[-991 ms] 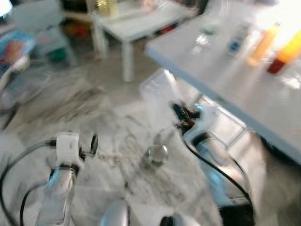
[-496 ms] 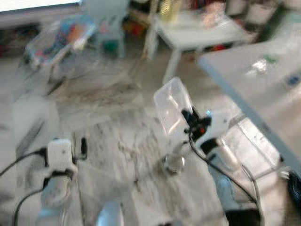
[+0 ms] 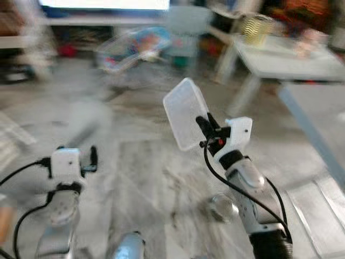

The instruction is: Restocking fridge

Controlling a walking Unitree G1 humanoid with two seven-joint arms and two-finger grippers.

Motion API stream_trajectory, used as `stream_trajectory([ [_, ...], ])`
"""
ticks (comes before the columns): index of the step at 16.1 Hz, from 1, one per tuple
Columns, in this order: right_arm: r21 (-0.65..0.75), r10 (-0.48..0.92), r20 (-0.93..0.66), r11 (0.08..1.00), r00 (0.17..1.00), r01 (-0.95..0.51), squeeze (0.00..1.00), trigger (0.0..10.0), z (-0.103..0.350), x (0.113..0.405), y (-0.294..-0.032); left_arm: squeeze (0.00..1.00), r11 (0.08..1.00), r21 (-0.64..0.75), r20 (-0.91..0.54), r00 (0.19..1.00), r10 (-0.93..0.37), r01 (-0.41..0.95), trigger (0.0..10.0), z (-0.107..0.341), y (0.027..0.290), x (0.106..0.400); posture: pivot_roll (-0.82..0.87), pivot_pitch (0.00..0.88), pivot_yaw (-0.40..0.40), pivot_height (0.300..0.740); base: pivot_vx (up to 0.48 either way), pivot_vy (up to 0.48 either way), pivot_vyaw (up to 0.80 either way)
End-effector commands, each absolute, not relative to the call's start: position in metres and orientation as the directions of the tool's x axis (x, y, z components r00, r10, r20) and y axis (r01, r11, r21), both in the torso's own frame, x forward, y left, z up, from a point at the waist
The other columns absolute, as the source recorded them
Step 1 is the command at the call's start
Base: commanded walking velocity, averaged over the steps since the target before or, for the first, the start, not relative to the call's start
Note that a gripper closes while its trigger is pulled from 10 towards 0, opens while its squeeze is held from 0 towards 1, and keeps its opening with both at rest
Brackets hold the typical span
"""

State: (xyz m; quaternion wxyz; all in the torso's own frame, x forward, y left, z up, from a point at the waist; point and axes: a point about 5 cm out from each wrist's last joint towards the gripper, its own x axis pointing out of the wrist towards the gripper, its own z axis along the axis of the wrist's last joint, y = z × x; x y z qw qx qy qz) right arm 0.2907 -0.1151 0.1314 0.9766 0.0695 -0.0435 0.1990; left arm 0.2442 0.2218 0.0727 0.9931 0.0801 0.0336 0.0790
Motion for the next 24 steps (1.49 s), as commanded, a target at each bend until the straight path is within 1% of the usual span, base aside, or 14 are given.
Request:
stream_trajectory([
  [1, 0.109, 0.361, 0.105, 0.922, 0.926, -0.372, 0.0, 10.0, 0.13, 0.292, -0.122, 0.0, 0.974, 0.171, -0.075, 0.984, 0.161, -0.146, 10.0, 0.068, 0.221, 0.242, 0.16, 0.073, -0.084, 0.74, 0.0, 0.0, 0.76],
  [7, 0.092, 0.374, 0.115, 0.918, 0.92, -0.385, 0.0, 10.0, 0.129, 0.289, -0.118, 0.0, 0.969, 0.179, -0.077, 0.98, 0.186, -0.17, 10.0, 0.067, 0.218, 0.244, 0.15, 0.077, -0.073, 0.74, 0.0, 0.0, 0.76],
  [18, 0.064, 0.404, 0.13, 0.908, 0.905, -0.415, 0.0, 10.0, 0.131, 0.292, -0.112, 0.0, 0.971, 0.184, -0.066, 0.984, 0.164, -0.149, 10.0, 0.07, 0.214, 0.255, 0.15, 0.081, -0.072, 0.74, 0.0, 0.0, 0.76],
  [21, 0.076, 0.366, 0.118, 0.924, 0.923, -0.376, 0.0, 10.0, 0.126, 0.291, -0.119, 0.0, 0.972, 0.18, -0.07, 0.984, 0.164, -0.15, 10.0, 0.069, 0.215, 0.254, 0.15, 0.081, -0.072, 0.74, 0.0, 0.38, 0.76],
  [23, 0.101, 0.33, 0.089, 0.936, 0.94, -0.338, 0.0, 10.0, 0.116, 0.29, -0.125, 0.0, 0.974, 0.127, -0.104, 0.974, 0.202, -0.188, 10.0, 0.064, 0.218, 0.252, 0.15, 0.081, -0.073, 0.74, 0.0, 0.433, 0.0],
  [24, 0.105, 0.312, 0.074, 0.942, 0.947, -0.318, 0.0, 10.0, 0.112, 0.288, -0.127, 0.0, 0.974, 0.129, -0.104, 0.975, 0.198, -0.184, 10.0, 0.063, 0.218, 0.251, 0.15, 0.083, -0.074, 0.74, 0.0, 0.428, 0.0],
])
